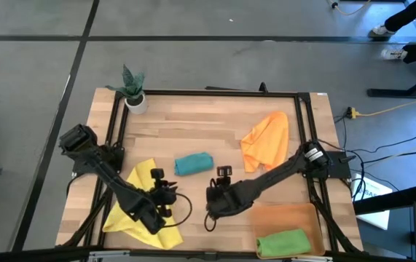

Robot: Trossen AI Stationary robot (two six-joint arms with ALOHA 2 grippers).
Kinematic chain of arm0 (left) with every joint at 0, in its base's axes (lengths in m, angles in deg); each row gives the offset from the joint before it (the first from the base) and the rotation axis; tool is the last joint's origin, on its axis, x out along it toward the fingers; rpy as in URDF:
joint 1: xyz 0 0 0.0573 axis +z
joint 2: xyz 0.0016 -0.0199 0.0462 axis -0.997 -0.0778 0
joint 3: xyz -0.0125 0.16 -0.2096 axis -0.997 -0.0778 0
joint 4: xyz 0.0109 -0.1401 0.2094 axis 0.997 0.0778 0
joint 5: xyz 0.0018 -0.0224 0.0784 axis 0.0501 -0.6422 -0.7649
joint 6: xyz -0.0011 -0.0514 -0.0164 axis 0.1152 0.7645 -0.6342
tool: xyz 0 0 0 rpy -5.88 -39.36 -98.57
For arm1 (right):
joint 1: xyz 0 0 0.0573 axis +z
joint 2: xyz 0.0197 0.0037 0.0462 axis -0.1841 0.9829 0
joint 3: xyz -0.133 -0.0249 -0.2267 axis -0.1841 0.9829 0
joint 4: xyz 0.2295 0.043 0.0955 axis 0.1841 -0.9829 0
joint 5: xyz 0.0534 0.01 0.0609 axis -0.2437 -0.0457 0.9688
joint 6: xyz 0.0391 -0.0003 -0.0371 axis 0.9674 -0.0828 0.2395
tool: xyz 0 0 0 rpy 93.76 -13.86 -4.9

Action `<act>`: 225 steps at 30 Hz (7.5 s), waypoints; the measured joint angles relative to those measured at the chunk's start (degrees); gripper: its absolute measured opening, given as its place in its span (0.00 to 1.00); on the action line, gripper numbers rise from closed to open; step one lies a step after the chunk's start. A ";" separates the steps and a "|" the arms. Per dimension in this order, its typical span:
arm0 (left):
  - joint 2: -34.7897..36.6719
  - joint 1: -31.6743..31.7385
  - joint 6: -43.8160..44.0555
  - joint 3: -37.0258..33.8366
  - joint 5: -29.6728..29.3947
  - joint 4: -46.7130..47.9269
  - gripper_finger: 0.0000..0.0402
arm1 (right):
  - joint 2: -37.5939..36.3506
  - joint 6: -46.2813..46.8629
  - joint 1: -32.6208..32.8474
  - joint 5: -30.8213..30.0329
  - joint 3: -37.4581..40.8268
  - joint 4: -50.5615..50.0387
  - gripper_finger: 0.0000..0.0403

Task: Roll microfiber towels into tight, uniform cylinder then place into a basket
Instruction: Put the blue microfiber towel into the orange bin, then roll the yellow microfiber towel

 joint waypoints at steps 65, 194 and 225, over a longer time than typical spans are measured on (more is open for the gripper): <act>0.00 4.93 -7.76 0.00 4.71 6.21 0.17 | 10.00 -19.00 -20.45 12.71 0.15 16.10 0.50; 0.00 -1.76 -34.21 10.21 15.66 -21.51 0.17 | -2.21 55.67 33.01 32.00 8.88 -21.29 0.49; 0.00 -3.63 -0.37 9.30 23.30 -1.19 0.17 | -2.32 50.91 31.52 -28.98 -17.55 -34.12 0.49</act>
